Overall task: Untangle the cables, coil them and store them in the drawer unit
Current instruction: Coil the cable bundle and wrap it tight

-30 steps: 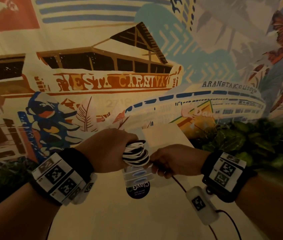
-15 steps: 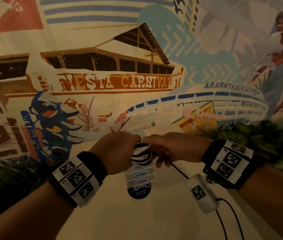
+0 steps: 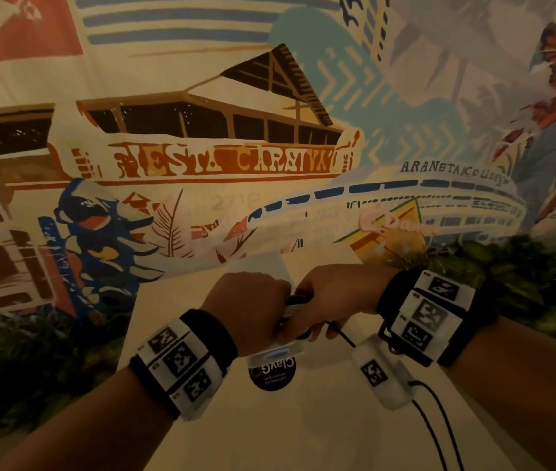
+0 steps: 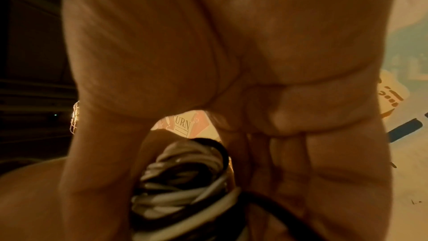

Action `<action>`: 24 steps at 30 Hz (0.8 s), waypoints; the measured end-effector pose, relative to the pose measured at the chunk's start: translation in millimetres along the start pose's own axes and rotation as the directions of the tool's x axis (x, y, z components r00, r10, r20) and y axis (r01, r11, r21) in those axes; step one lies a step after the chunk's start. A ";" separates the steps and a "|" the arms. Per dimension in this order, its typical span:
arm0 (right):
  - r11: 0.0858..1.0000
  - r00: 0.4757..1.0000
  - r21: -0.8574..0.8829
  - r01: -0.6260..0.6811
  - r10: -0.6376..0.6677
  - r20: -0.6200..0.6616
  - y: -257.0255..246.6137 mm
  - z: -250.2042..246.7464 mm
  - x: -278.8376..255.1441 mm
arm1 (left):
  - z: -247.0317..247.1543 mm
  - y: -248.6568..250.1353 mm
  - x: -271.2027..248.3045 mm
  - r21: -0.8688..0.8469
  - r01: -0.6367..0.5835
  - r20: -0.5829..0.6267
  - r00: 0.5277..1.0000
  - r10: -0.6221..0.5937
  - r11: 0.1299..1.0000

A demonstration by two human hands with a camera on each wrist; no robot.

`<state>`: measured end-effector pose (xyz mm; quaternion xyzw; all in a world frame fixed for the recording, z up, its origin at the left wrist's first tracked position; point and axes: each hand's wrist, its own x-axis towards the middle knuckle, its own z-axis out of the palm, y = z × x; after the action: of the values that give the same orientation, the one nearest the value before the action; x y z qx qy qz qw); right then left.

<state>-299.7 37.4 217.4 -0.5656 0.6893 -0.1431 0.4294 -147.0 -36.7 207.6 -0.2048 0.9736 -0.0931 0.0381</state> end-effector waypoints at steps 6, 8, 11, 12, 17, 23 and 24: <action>0.990 0.999 -0.129 -0.050 0.049 -0.015 -12.3 -3.0 8.1 | -9.1 10.4 5.8 0.007 -0.018 -0.119 0.993 0.019 1.000; 0.978 0.999 -0.207 -0.038 0.031 -0.038 -12.3 -2.4 8.1 | -5.4 9.8 6.7 -0.051 0.005 -0.143 0.990 -0.012 0.999; 0.953 0.989 -0.301 0.024 -0.066 -0.130 -9.3 0.8 7.7 | -1.0 1.6 6.9 -0.169 0.018 -0.199 0.979 -0.052 0.985; 0.954 0.984 -0.296 0.046 -0.094 -0.151 -7.4 0.7 7.6 | 0.6 -3.0 7.2 -0.216 -0.003 -0.235 0.971 -0.049 0.976; 0.990 0.975 -0.032 0.140 -0.144 -0.167 3.5 -10.5 1.7 | -4.0 -26.4 6.4 -0.402 -0.146 -0.322 0.947 0.010 0.904; 0.928 0.950 0.231 0.292 -0.254 -0.181 19.6 -15.4 -7.2 | 1.9 -47.0 -4.7 -0.833 -0.137 -0.259 0.953 -0.157 0.537; 0.907 0.945 0.279 0.316 -0.275 -0.177 21.7 -13.7 -6.5 | 5.6 -48.6 -5.1 -0.898 -0.119 -0.209 0.962 -0.175 0.423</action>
<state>-324.3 46.2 213.4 -0.5801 0.5924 -0.3484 0.4373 -122.7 -79.2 211.9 -0.1947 0.8622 0.4164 -0.2127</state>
